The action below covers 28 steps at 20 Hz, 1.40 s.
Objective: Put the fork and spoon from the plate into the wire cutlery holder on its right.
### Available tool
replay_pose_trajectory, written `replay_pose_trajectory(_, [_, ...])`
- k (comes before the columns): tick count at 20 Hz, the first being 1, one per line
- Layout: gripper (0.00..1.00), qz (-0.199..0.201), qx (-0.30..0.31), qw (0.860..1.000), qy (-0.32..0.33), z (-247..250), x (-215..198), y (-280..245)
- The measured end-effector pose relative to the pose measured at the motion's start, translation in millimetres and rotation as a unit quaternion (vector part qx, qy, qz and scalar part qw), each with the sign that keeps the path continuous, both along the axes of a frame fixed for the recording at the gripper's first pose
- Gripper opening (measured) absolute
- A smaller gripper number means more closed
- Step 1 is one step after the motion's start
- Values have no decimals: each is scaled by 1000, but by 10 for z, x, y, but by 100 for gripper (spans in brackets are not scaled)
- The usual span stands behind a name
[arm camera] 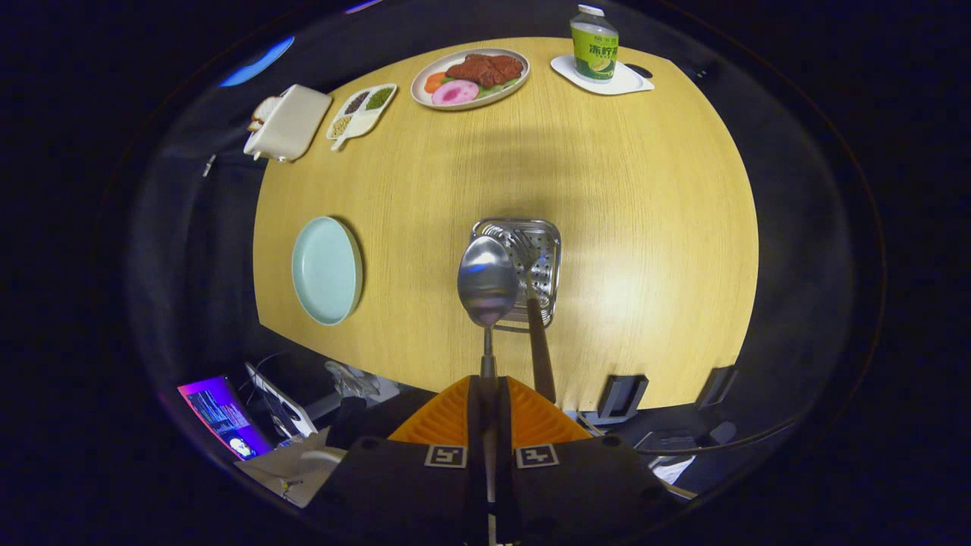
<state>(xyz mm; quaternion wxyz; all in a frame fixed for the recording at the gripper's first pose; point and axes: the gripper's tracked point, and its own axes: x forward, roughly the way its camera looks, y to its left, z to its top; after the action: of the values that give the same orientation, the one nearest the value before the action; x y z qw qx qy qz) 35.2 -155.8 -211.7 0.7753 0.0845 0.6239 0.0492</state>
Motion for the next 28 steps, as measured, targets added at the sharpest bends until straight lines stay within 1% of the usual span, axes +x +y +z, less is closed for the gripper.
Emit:
replay_pose_trajectory(2, [9, 9, -6, 999, 33, -50, 27, -18])
replay_pose_trajectory(4, [9, 4, -5, 998, 61, -109, 117, -9])
replay_pose_trajectory(5, [9, 0, -8, 998, 70, -135, 164, -10])
replay_pose_trajectory(8, [9, 4, -23, 995, 96, -218, 282, -25])
replay_pose_trajectory(9, [9, 1, -26, 995, 100, -242, 324, -10])
replay_pose_trajectory(11, [13, 2, -31, 994, 102, -271, 371, 44])
replay_pose_trajectory(14, [18, 20, -42, 995, 93, -258, 393, 83])
replay_pose_trajectory(15, [38, 22, -42, 995, 87, -208, 406, 99])
replay_pose_trajectory(17, [60, 24, -39, 997, 65, -124, 408, 111])
replay_pose_trajectory(18, [68, 17, -31, 998, 55, -57, 389, 138])
replay_pose_trajectory(19, [91, 13, -30, 998, 44, 5, 365, 131])
replay_pose_trajectory(20, [99, 10, -28, 999, 30, 70, 345, 135])
replay_pose_trajectory(22, [100, -1, -19, 1000, 1, 234, 282, 152])
replay_pose_trajectory(25, [100, -34, 4, 997, -65, 592, 315, 174])
replay_pose_trajectory(28, [100, -64, 9, 985, -162, 1007, 391, 168])
